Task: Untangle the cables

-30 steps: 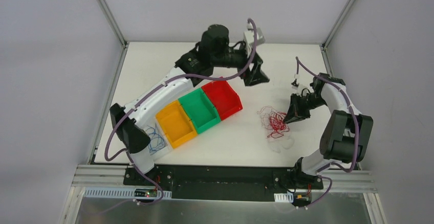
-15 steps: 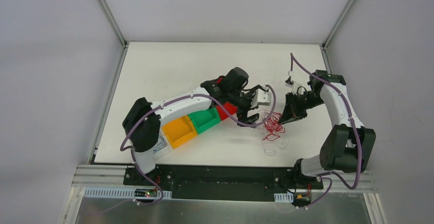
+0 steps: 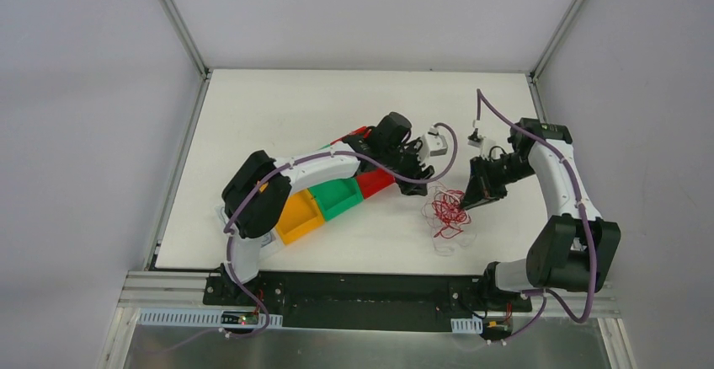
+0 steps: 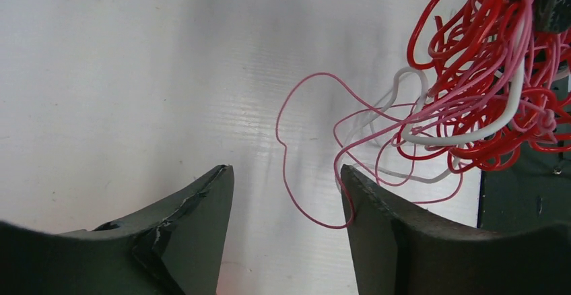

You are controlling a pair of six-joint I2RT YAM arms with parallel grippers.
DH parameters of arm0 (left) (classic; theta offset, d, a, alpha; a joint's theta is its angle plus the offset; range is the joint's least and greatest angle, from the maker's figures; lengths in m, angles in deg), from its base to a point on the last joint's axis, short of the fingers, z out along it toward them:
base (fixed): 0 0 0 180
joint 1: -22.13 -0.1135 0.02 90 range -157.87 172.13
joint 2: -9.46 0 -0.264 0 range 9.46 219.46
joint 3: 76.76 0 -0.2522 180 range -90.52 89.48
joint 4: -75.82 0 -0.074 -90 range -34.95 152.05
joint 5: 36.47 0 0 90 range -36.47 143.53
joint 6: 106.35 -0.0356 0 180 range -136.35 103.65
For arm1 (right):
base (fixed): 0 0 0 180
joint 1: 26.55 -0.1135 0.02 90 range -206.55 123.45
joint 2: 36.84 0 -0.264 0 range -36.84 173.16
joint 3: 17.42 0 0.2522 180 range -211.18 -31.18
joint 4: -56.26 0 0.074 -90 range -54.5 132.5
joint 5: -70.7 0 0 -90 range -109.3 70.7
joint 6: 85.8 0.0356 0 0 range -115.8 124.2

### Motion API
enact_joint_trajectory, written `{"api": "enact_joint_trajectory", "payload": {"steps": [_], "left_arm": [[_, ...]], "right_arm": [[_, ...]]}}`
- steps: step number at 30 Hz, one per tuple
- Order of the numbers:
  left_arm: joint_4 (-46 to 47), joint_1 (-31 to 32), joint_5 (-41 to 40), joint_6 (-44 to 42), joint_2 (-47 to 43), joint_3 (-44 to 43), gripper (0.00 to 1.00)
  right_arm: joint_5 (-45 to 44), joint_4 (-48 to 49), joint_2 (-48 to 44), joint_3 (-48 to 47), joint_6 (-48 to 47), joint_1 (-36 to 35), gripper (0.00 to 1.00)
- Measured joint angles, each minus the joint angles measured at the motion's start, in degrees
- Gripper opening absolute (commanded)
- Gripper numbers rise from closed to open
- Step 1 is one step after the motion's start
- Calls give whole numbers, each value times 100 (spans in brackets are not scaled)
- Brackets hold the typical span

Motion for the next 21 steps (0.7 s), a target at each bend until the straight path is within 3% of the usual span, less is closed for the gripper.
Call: {"api": "enact_joint_trajectory", "payload": {"steps": [11, 17, 18, 21], "left_arm": [[238, -17, -120, 289, -168, 164, 41], [234, 146, -531, 238, -66, -61, 11], [240, 170, -575, 262, -33, -109, 1], [258, 208, -542, 308, 15, -168, 0]], "right_arm": [[101, -76, 17, 66, -72, -2, 0], [245, -361, 374, 66, -352, -2, 3], [243, -404, 490, 66, -407, -2, 3], [184, -417, 817, 66, -483, 4, 6]]}}
